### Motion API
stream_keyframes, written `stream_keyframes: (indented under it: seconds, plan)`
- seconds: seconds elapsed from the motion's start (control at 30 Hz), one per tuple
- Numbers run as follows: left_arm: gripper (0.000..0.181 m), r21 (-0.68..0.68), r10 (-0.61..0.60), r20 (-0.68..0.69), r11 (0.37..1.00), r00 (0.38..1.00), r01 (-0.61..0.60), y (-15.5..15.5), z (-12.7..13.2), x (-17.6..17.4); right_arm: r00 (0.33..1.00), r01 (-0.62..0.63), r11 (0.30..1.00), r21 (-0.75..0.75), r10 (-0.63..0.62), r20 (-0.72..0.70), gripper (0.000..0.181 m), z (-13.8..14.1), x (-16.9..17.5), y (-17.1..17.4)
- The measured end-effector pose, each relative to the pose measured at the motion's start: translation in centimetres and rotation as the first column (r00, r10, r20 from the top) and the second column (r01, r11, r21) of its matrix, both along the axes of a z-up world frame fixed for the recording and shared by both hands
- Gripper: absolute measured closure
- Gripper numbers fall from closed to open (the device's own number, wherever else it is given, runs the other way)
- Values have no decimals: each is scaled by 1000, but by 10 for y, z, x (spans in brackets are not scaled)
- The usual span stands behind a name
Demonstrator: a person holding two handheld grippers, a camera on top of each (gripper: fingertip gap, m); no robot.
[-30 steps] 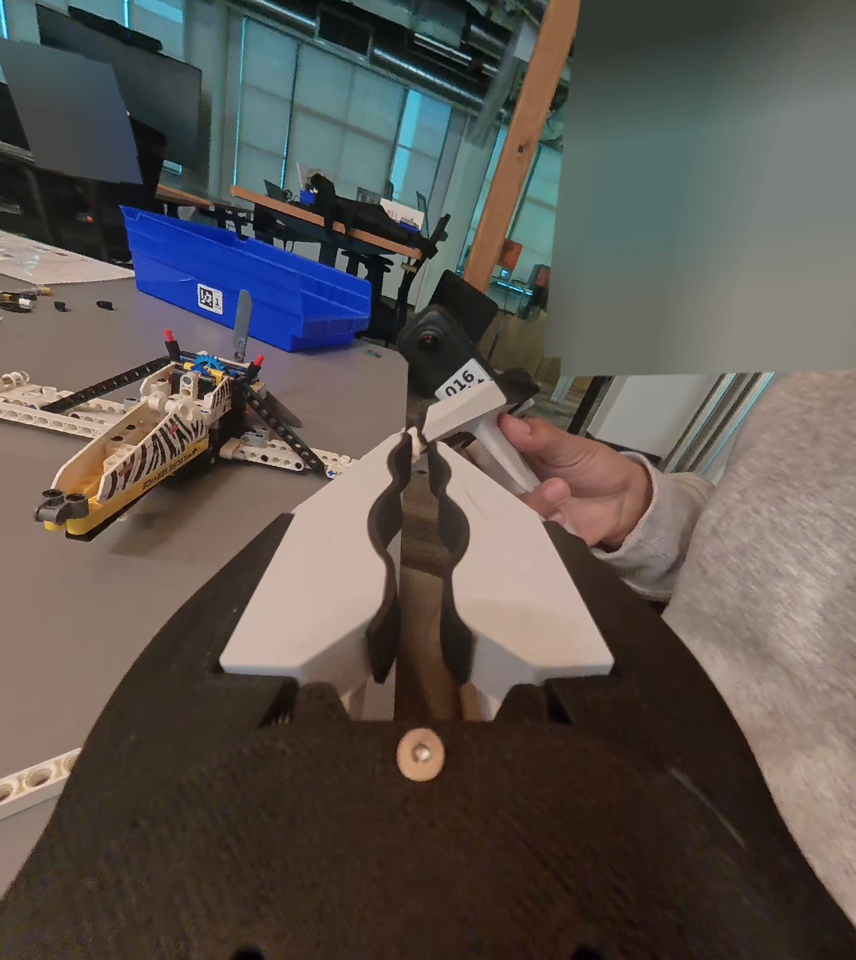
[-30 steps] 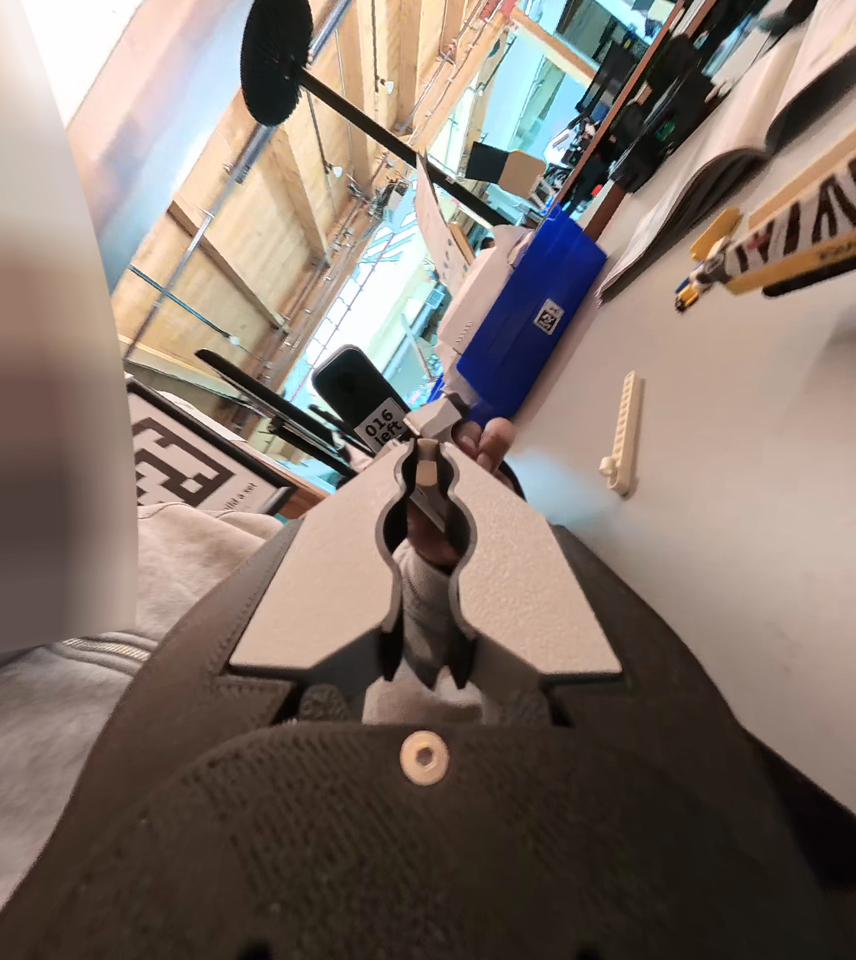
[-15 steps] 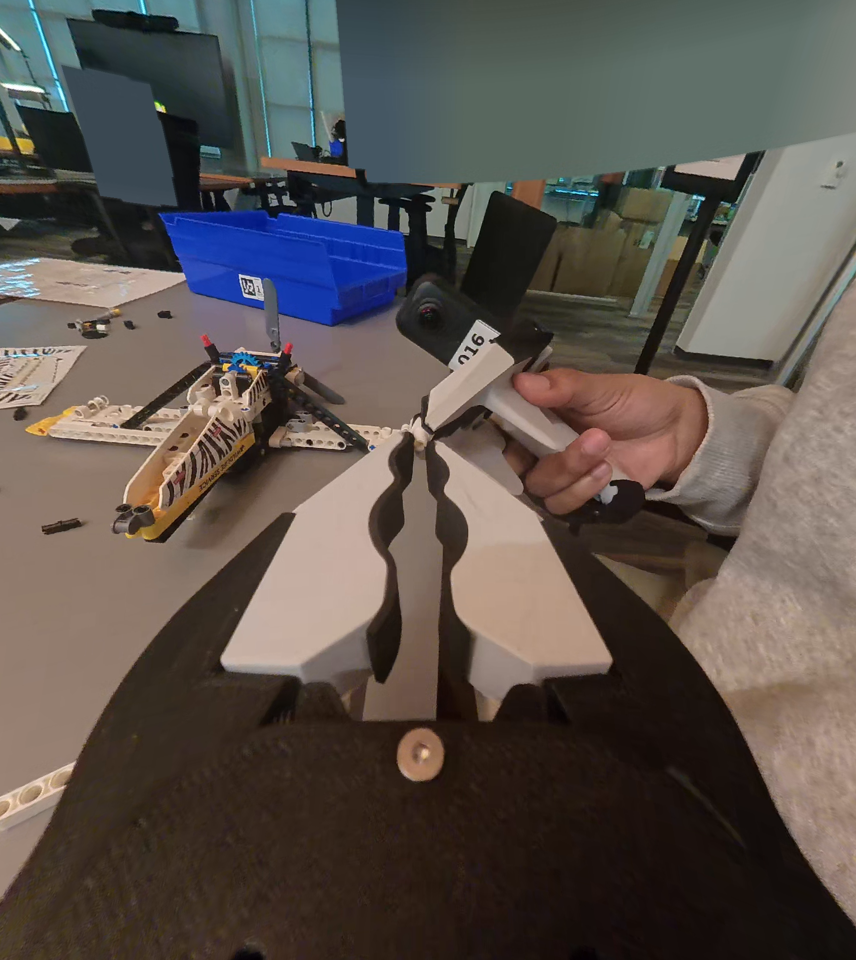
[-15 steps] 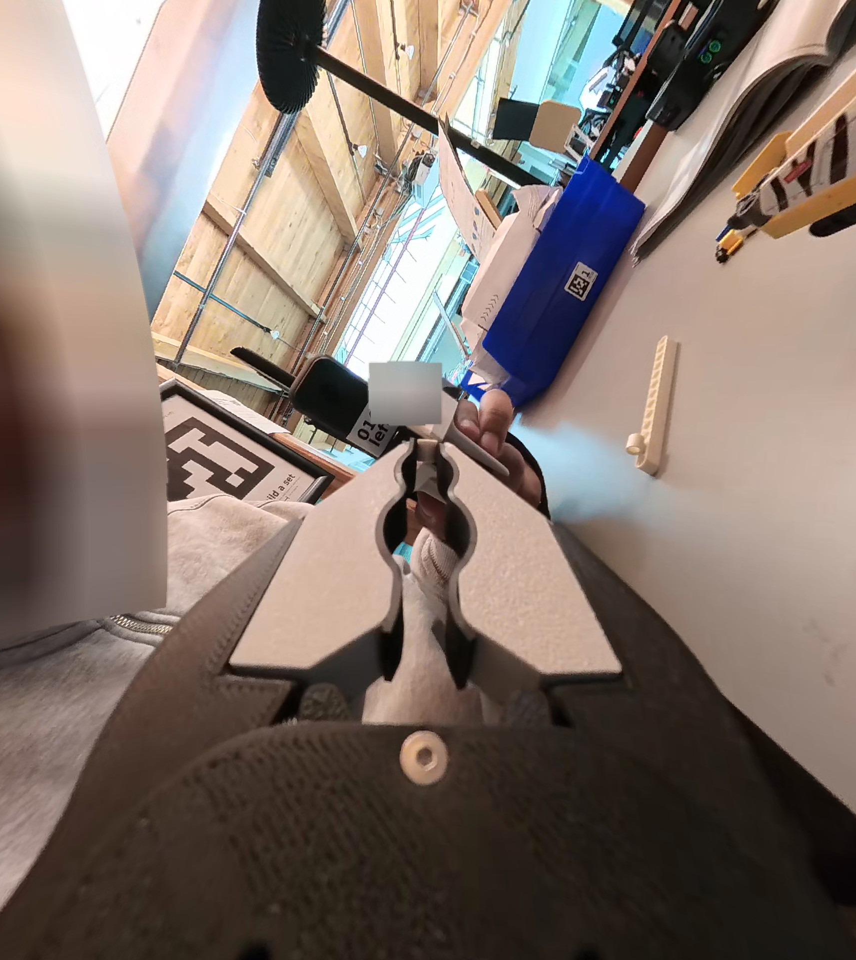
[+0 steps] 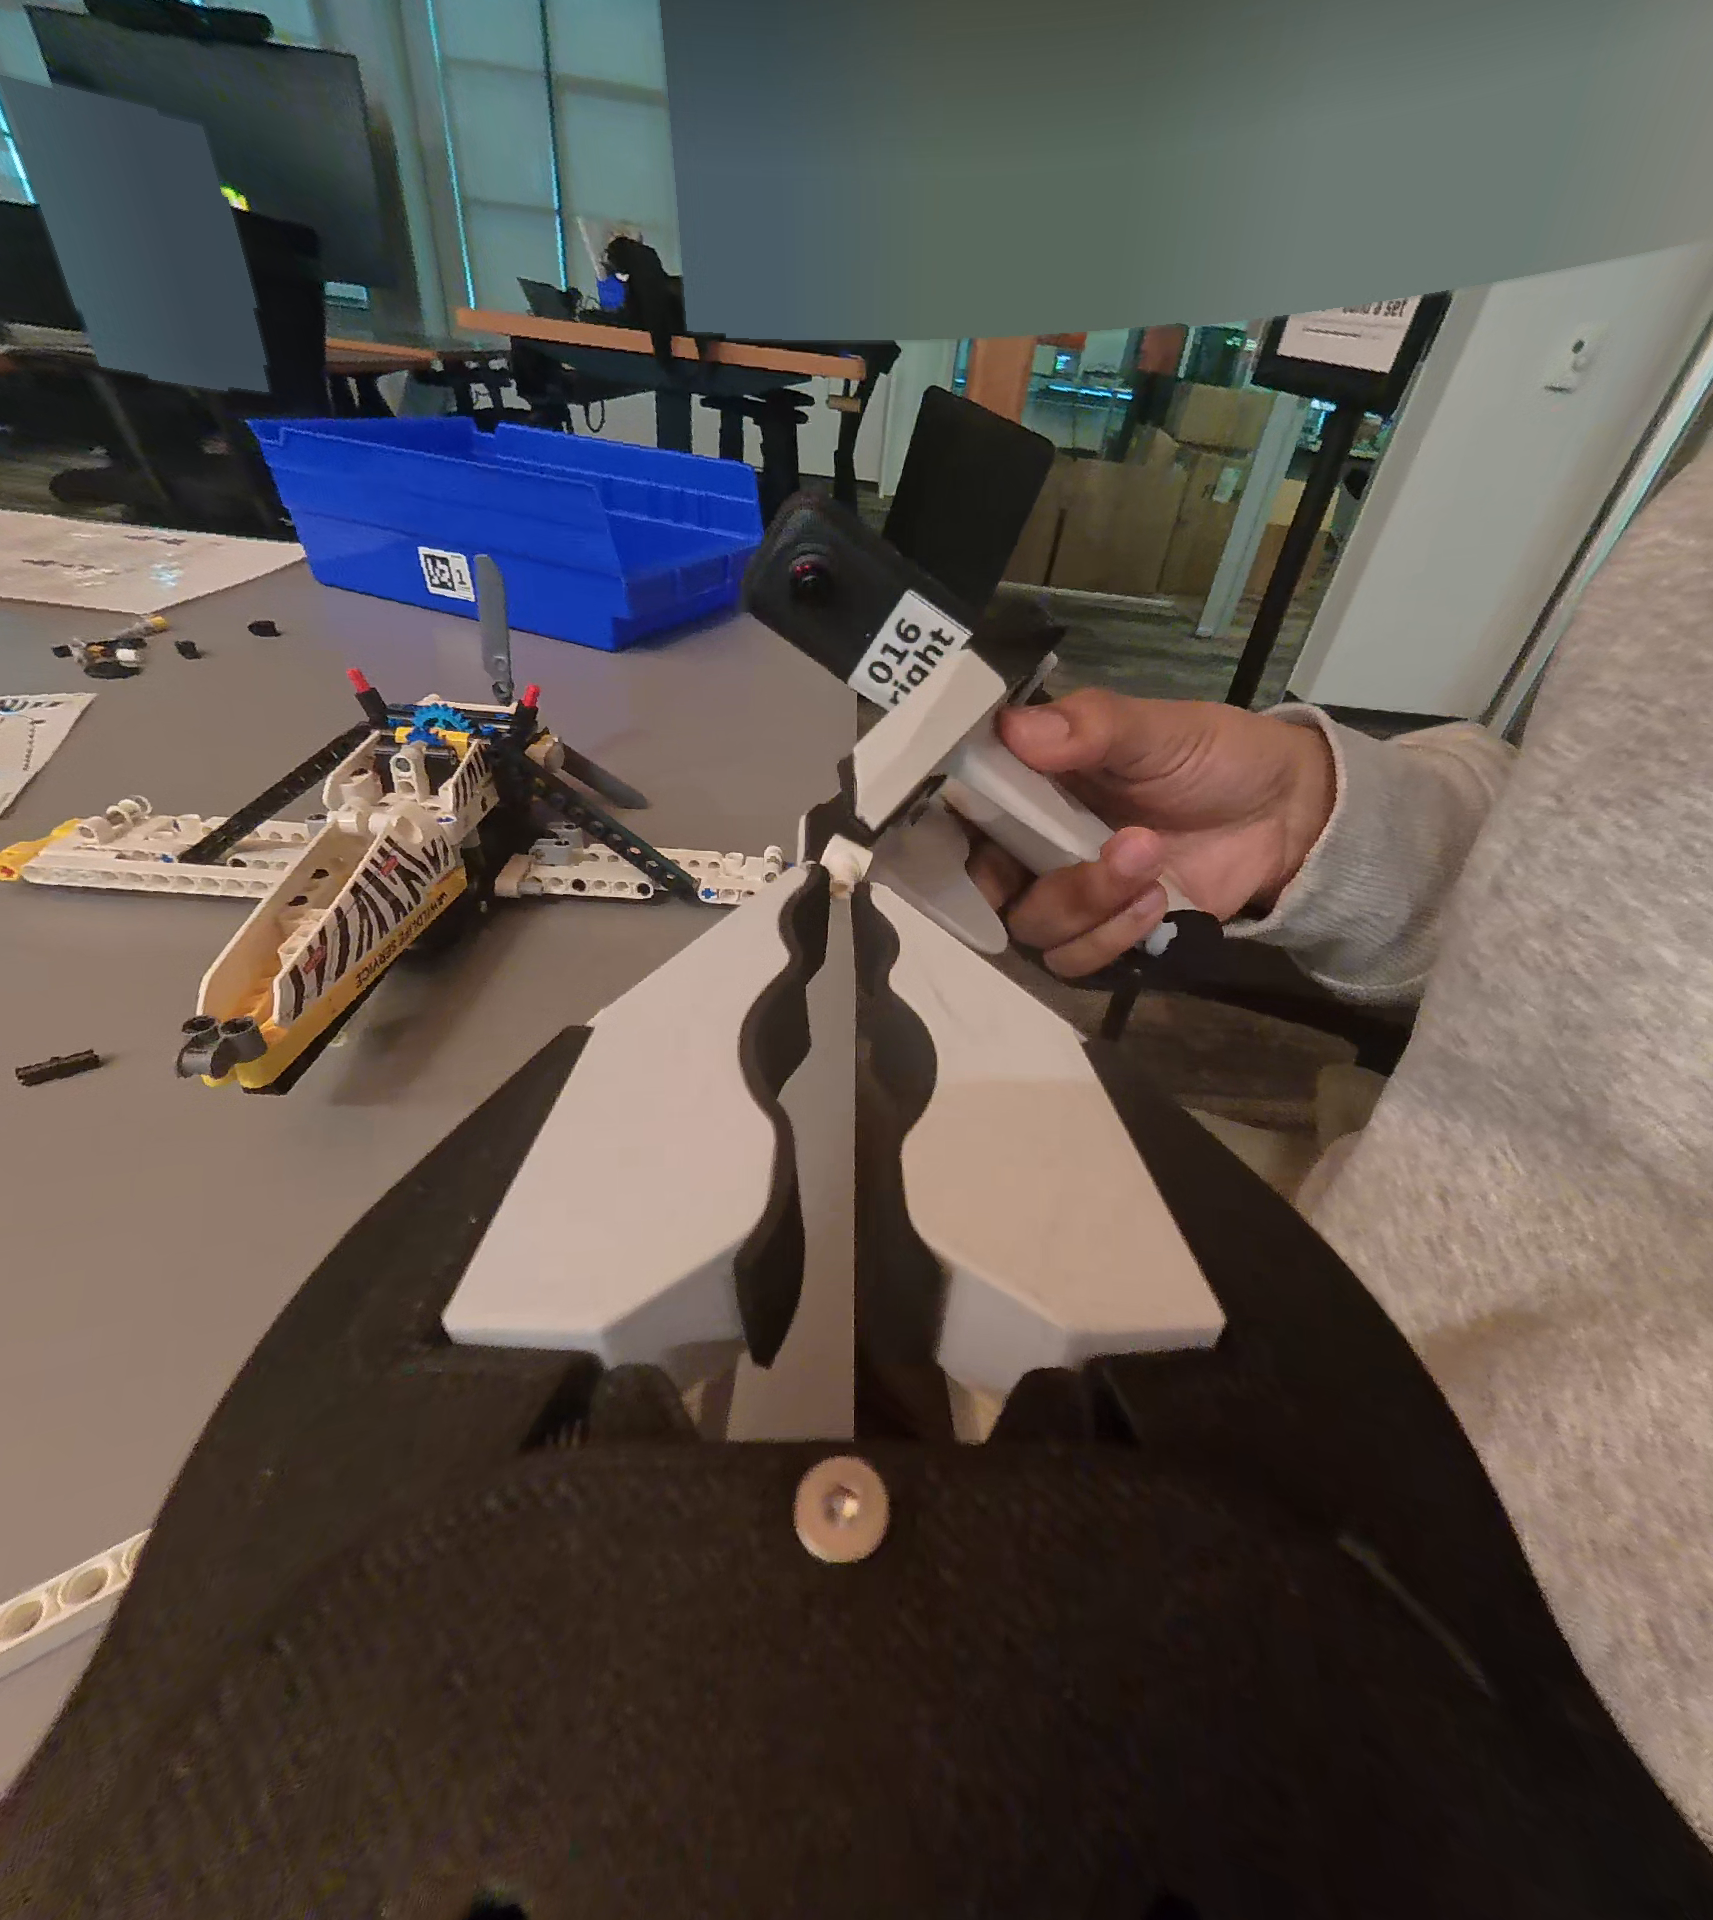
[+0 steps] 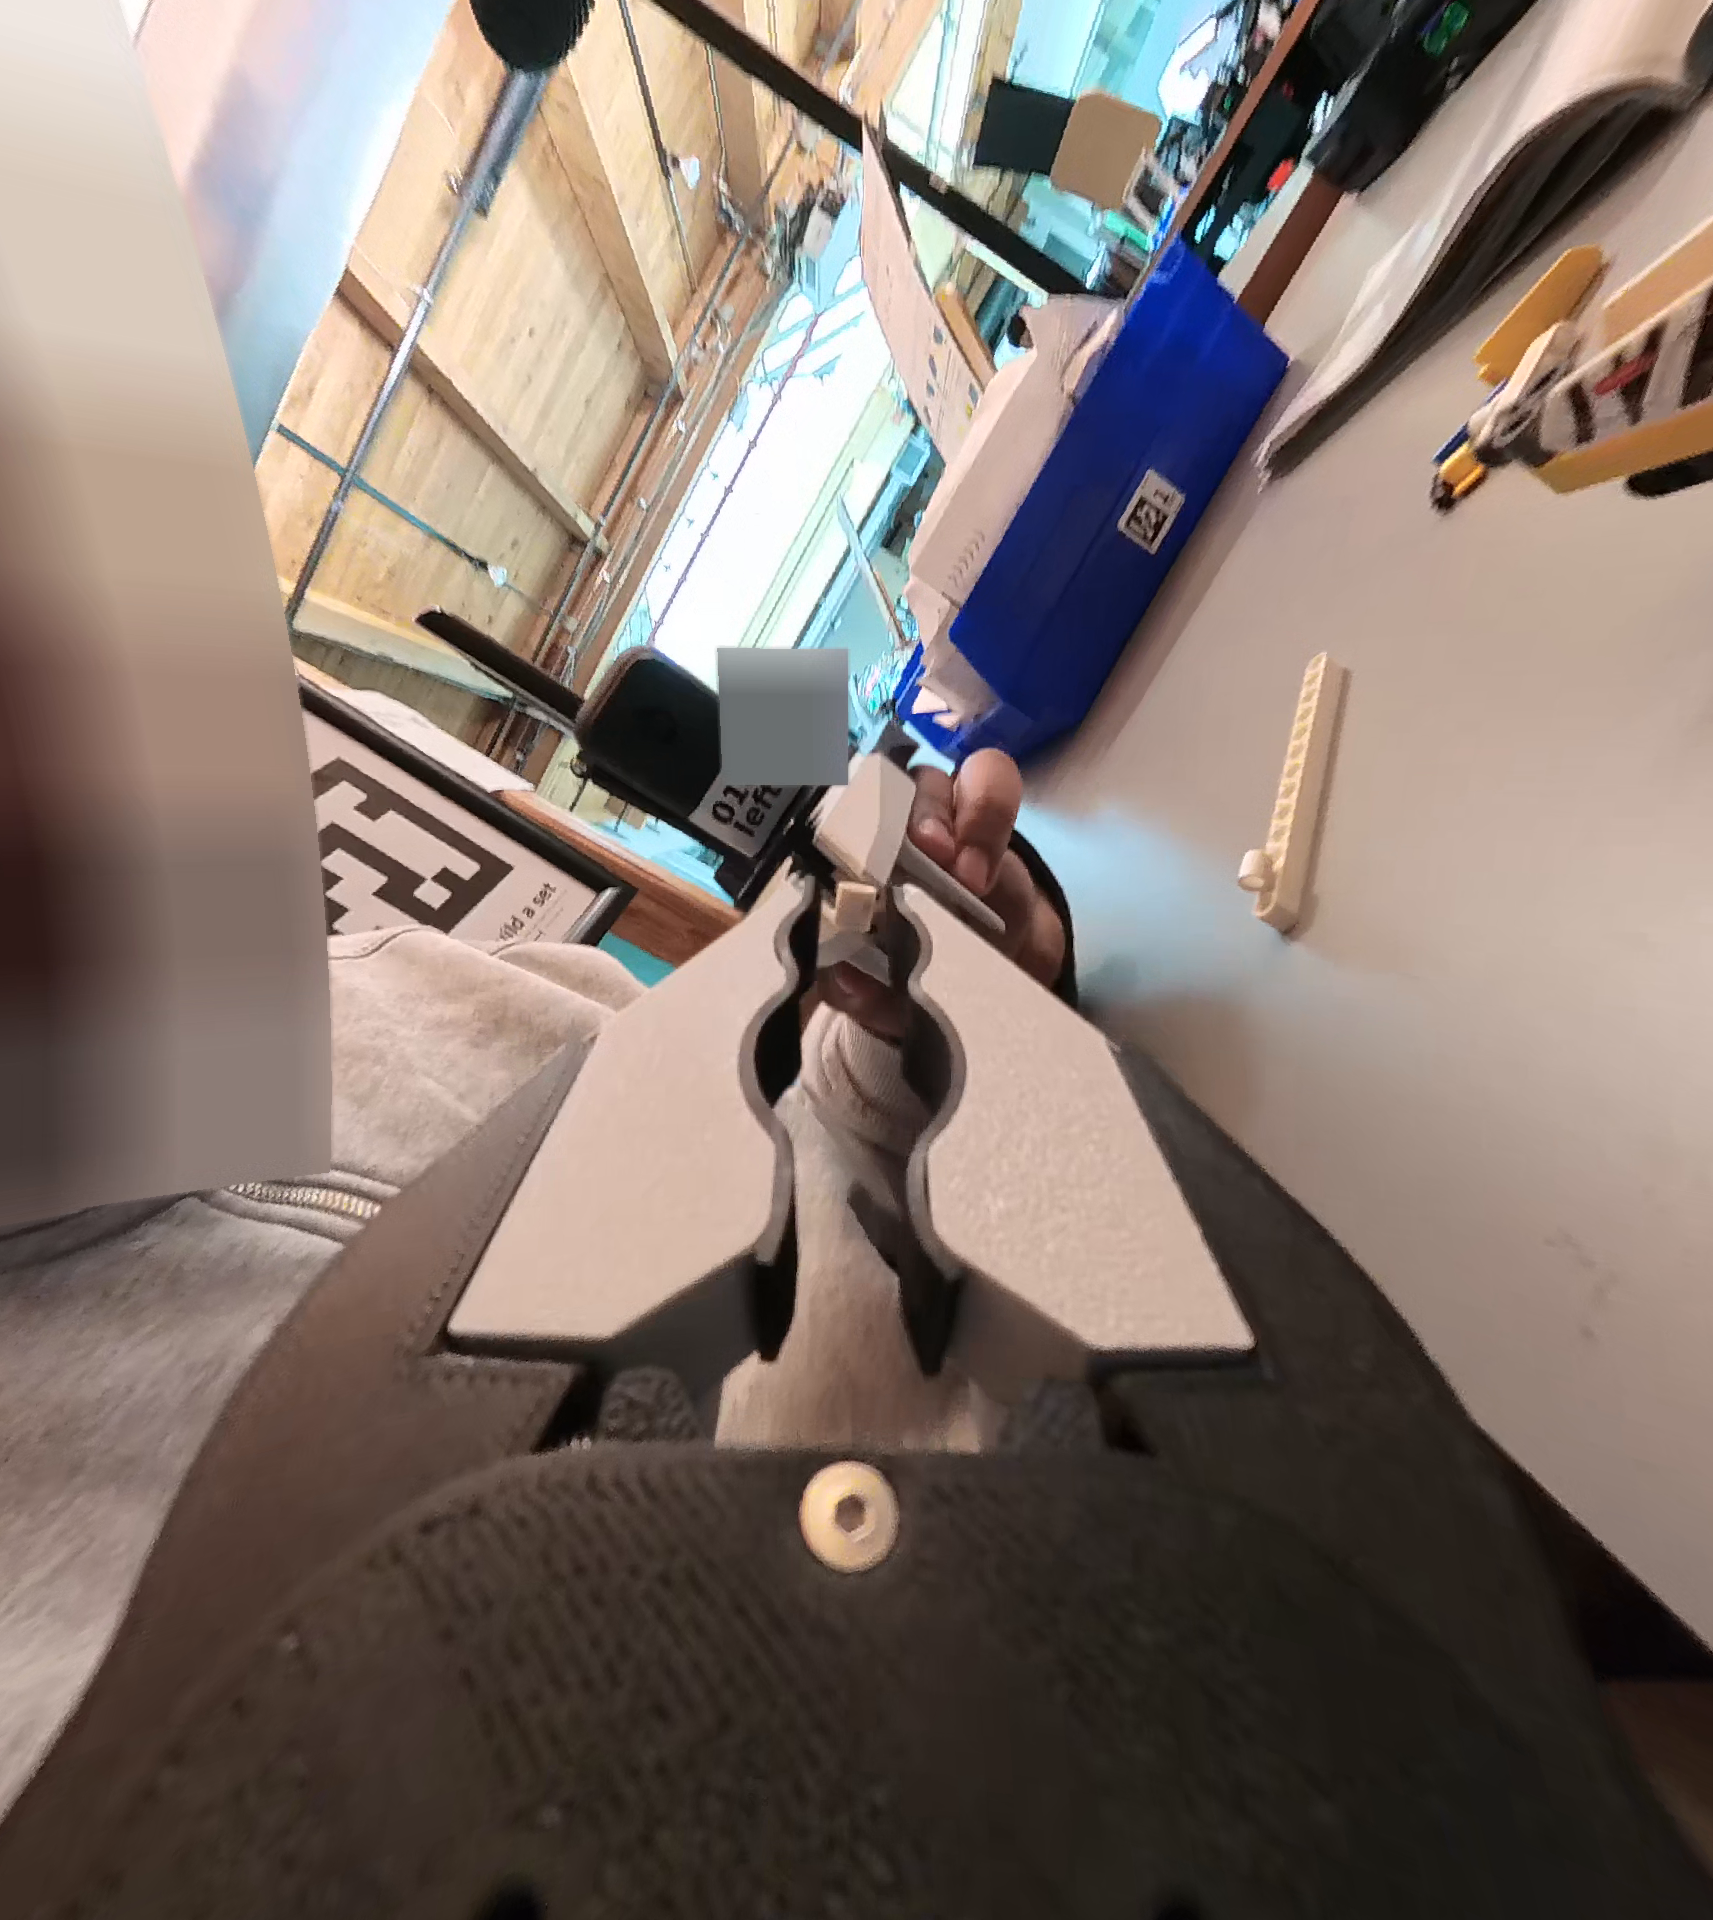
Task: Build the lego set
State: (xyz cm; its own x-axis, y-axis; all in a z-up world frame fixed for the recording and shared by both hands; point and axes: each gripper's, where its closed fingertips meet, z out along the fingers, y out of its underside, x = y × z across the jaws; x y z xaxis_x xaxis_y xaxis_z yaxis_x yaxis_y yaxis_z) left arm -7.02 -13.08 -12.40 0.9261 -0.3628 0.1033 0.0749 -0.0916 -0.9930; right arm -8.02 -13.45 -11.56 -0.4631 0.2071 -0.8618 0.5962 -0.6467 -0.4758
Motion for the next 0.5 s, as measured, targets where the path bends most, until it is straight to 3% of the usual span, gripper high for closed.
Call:
stream_keyframes:
  seconds: [0.03, 0.3, 0.4, 0.5]
  plan:
    - [180, 0, 2, -4, 1000, 1000, -2, 0, 0, 0, 1000, -13, 1000, 6, 13, 6, 172, -1, 0, -2]
    - [175, -31, 9, -23, 999, 1000, -10, 1, -3, -4, 1000, -11, 998, 63, 12, -13, 177, -2, -2, -2]
    - [134, -169, 67, -98, 982, 993, -83, -6, -21, -31, 999, 34, 989, 144, -30, -30, 177, -4, -2, 4]
    - [92, -378, 108, -199, 909, 974, -178, -22, -52, -69, 996, 86, 915, 393, -84, -23, 177, -24, -7, 12]
